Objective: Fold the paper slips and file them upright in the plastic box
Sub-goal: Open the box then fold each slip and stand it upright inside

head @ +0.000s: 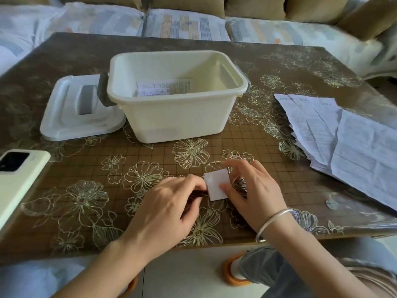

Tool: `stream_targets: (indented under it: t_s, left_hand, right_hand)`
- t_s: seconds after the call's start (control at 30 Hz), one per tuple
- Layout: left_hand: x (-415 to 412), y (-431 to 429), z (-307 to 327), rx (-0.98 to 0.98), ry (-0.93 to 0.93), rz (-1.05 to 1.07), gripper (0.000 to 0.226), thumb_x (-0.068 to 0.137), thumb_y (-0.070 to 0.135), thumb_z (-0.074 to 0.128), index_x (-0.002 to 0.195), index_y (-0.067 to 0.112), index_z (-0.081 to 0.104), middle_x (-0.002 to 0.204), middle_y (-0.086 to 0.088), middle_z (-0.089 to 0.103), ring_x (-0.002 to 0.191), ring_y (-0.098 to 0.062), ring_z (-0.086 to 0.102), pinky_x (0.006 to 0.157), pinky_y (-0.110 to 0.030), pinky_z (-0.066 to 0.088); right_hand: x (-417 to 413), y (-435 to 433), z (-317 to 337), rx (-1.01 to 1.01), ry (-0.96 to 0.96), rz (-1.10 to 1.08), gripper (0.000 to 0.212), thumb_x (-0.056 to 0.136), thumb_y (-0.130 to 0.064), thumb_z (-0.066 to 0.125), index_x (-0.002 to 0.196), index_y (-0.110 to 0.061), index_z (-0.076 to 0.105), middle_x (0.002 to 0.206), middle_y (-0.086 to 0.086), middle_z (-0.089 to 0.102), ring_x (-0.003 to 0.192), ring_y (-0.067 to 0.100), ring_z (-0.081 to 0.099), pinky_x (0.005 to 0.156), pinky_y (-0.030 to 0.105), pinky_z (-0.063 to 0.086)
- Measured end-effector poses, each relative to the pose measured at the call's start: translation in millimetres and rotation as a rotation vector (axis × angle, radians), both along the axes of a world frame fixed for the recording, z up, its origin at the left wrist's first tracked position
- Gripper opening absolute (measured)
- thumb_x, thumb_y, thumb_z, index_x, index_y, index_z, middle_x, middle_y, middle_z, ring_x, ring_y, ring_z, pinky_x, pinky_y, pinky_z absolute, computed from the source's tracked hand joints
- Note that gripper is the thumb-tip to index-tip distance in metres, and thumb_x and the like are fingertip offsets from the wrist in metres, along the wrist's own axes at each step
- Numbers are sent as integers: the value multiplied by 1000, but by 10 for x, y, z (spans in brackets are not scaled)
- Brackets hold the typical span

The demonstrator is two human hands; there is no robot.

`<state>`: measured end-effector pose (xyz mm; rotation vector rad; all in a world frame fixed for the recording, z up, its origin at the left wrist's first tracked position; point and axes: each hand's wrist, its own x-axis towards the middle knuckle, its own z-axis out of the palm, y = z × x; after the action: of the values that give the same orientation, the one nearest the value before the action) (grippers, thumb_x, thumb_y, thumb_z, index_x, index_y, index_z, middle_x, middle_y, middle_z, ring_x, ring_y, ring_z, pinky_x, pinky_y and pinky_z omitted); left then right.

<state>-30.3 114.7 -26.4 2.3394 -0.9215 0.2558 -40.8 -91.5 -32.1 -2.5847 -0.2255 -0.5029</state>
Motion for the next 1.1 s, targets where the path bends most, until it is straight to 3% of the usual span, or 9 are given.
stream_targets:
  t_s: [0.17, 0.37, 0.47, 0.53, 0.7, 0.83, 0.97, 1.1]
  left_hand:
    - [0, -5, -36, 50, -72, -36, 25, 88, 15, 53, 106, 19, 71, 105, 8, 69, 102, -5, 61, 93, -26, 47]
    - [12, 23, -18, 78, -49, -33, 41, 84, 7, 41, 103, 21, 75, 115, 3, 62, 108, -13, 57, 86, -30, 52]
    - [25, -4, -12, 96, -57, -46, 42, 81, 5, 39, 99, 22, 74, 125, 4, 64, 126, -16, 52, 99, -34, 49]
    - [32, -25, -7, 96, -52, -56, 41, 80, 6, 39, 98, 22, 72, 126, 6, 65, 130, -14, 50, 107, -31, 41]
    - [126, -38, 8, 36, 7, 0, 24, 85, 13, 56, 103, 21, 68, 107, 9, 67, 104, -5, 58, 94, -28, 46]
    - [183, -49, 35, 6, 68, 8, 37, 82, 37, 68, 115, 22, 64, 108, 13, 65, 99, -2, 59, 86, -27, 52]
    - [233, -89, 218, -118, 10, 35, 17, 82, 30, 70, 92, 17, 71, 89, 13, 67, 83, -4, 60, 69, -27, 53]
    - [386, -5, 586, -189, -61, 120, 9, 79, 22, 72, 86, 16, 72, 83, 17, 65, 76, 3, 58, 69, -18, 50]
  right_hand:
    - [-7, 7, -15, -76, -14, 8, 32, 83, -31, 64, 113, -21, 63, 90, -7, 60, 86, 18, 51, 73, 30, 47]
    - [10, 3, 20, -146, -53, 36, 28, 77, -20, 74, 104, -22, 67, 109, -2, 59, 99, 20, 53, 77, 26, 46]
    - [5, -37, 35, -213, -107, 220, 13, 85, -22, 65, 96, -21, 72, 105, -5, 65, 98, 21, 59, 75, 36, 51]
    - [4, -96, 40, -213, -70, 295, 22, 89, -35, 59, 98, -20, 73, 106, -8, 67, 99, 19, 61, 75, 38, 51]
    - [46, -191, 67, -222, -104, 360, 22, 89, -36, 61, 94, -19, 75, 104, -9, 71, 102, 14, 65, 82, 34, 52]
    - [58, -166, 148, -196, -151, 351, 22, 96, -26, 55, 94, -14, 73, 85, -4, 71, 78, 16, 67, 67, 34, 54]
    - [165, -74, 338, -2, -159, 285, 20, 94, -21, 53, 90, -11, 70, 79, -8, 69, 70, 6, 63, 59, 26, 52]
    - [340, 67, 633, 228, -78, 312, 21, 90, -27, 57, 97, -12, 69, 85, -11, 71, 72, -1, 66, 63, 14, 53]
